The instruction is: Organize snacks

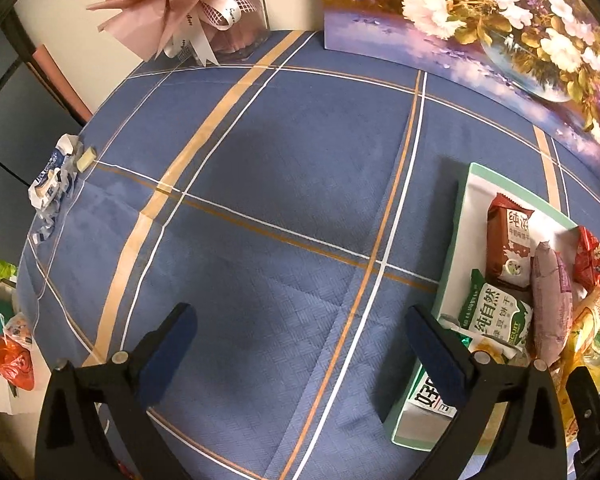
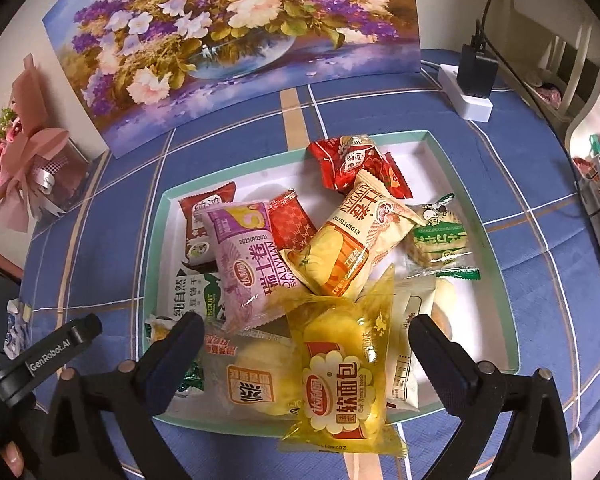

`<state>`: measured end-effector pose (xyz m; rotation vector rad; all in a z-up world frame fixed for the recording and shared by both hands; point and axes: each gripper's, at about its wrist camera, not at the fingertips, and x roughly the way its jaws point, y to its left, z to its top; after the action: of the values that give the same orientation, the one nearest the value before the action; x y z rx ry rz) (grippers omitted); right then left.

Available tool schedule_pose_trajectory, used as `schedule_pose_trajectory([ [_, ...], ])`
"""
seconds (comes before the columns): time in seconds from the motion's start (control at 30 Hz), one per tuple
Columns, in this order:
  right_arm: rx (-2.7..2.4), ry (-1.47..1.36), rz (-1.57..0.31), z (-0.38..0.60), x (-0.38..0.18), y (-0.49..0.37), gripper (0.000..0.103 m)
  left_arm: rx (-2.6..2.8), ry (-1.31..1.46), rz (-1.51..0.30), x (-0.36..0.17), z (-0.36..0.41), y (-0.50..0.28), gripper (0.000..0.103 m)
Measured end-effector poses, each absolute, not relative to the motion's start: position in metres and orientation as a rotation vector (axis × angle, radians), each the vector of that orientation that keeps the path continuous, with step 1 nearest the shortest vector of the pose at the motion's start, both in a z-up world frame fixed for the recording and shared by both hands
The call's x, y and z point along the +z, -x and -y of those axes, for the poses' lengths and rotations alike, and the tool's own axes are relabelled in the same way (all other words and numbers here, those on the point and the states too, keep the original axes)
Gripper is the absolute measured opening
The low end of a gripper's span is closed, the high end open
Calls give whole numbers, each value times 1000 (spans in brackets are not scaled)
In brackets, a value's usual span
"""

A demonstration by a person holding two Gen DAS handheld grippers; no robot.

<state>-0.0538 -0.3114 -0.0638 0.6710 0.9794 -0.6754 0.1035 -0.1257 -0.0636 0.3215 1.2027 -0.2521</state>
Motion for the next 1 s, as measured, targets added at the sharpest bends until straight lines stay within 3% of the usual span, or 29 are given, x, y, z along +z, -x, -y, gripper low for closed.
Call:
schedule_pose_trajectory([
  [1.0,-635,-613,-1009,245,-47,78,103,-256,-398,-1213,-40,83,-44,103],
])
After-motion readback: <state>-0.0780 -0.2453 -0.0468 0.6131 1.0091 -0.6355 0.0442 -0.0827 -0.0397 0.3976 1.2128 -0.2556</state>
